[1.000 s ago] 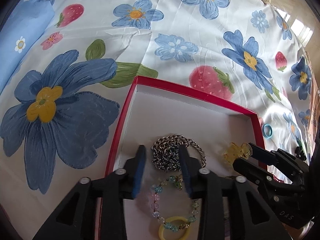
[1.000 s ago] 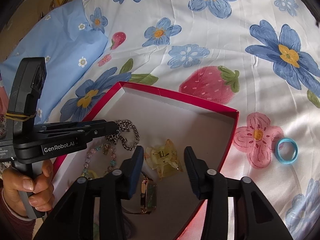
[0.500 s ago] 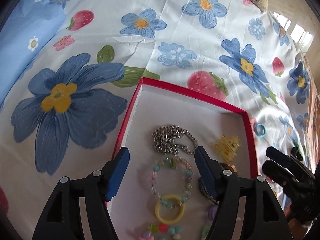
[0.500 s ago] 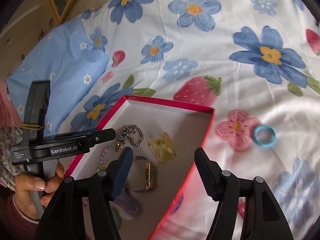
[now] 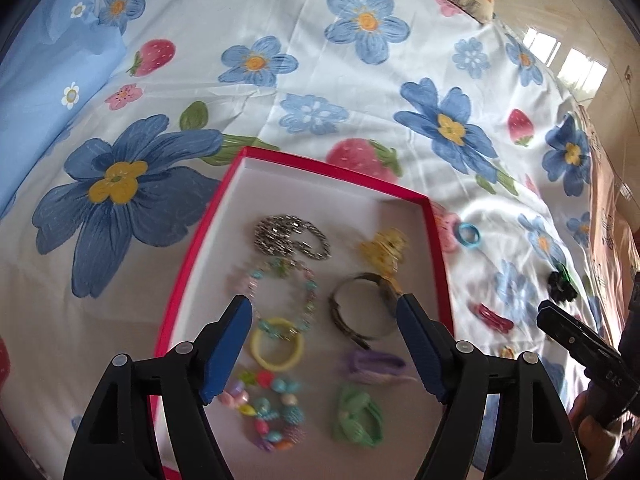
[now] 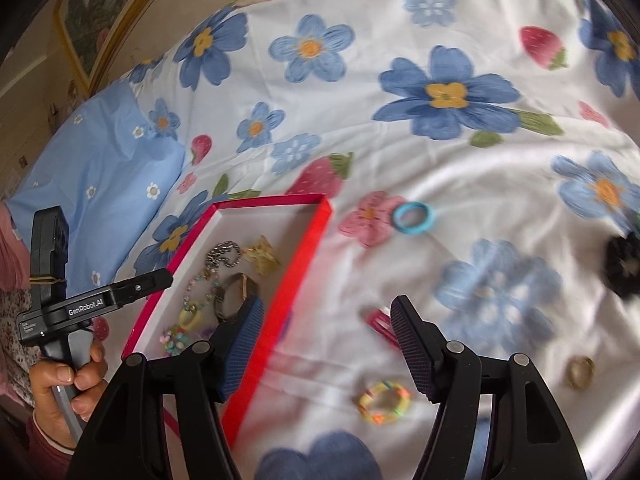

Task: Organize jewelry
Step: 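Move both open tools back over the loose jewelry on the bedspread, then grasp the pink hair clip with the left tool while the right tool grasps the gold ring, then carry the pink clip and gold ring into the box and open both tools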

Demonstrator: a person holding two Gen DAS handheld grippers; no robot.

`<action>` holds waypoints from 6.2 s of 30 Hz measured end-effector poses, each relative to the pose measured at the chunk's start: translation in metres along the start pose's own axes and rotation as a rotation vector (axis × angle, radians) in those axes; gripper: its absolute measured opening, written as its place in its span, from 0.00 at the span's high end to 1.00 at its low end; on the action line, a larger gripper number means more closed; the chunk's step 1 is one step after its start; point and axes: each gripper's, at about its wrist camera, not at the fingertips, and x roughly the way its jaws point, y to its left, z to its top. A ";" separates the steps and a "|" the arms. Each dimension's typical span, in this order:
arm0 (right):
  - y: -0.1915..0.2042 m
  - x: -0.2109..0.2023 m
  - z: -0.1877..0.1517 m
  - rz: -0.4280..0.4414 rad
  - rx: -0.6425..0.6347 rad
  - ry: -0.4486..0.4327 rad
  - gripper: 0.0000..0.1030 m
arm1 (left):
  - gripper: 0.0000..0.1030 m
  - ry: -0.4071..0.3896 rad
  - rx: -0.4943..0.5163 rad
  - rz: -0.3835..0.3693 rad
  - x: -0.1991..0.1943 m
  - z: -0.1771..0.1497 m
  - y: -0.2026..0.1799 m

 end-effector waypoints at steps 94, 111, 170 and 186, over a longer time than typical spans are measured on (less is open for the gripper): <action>-0.037 -0.042 -0.038 -0.095 -0.032 0.017 0.77 | 0.44 0.053 0.251 -0.161 -0.009 -0.036 -0.096; 0.026 -0.018 -0.038 -0.010 -0.125 0.055 0.77 | 0.44 0.023 0.125 -0.103 -0.040 -0.046 -0.026; 0.124 0.095 -0.042 0.065 -0.336 0.212 0.74 | 0.42 0.087 0.070 0.053 0.004 -0.044 0.043; 0.126 0.088 -0.042 0.069 -0.318 0.201 0.64 | 0.35 0.086 0.054 0.060 -0.004 -0.047 0.044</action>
